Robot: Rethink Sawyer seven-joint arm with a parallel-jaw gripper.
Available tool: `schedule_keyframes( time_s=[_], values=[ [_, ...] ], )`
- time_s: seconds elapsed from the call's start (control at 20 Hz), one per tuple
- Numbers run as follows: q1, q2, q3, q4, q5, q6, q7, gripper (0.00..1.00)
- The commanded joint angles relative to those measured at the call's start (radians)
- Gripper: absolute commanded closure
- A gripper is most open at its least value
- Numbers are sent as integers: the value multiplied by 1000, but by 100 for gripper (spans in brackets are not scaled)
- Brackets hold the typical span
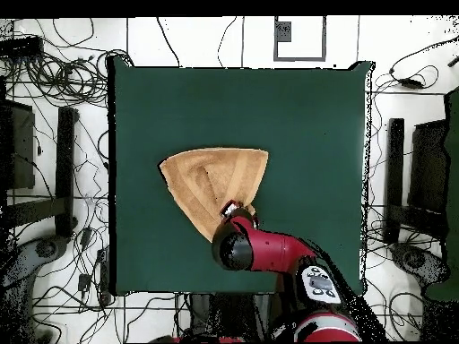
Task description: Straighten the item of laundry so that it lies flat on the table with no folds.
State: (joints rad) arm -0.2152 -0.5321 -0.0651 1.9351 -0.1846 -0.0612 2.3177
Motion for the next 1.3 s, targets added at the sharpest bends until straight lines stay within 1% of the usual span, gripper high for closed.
schedule_keyframes(
  time_s=[0.05, 0.25, 0.45, 0.75, 1.1, 1.3],
  values=[
    [-23, 9, 145, -121, -60, 135, -55, 100],
    [-23, 29, 160, -172, -91, 168, -80, 100],
    [-18, 65, 176, -251, -126, 182, -103, 100],
    [-50, 93, 247, -333, -197, 242, -154, 100],
    [-65, 124, 325, -437, -265, 360, -228, 100],
    [-88, 152, 382, -489, -318, 388, -273, 100]
  ],
)
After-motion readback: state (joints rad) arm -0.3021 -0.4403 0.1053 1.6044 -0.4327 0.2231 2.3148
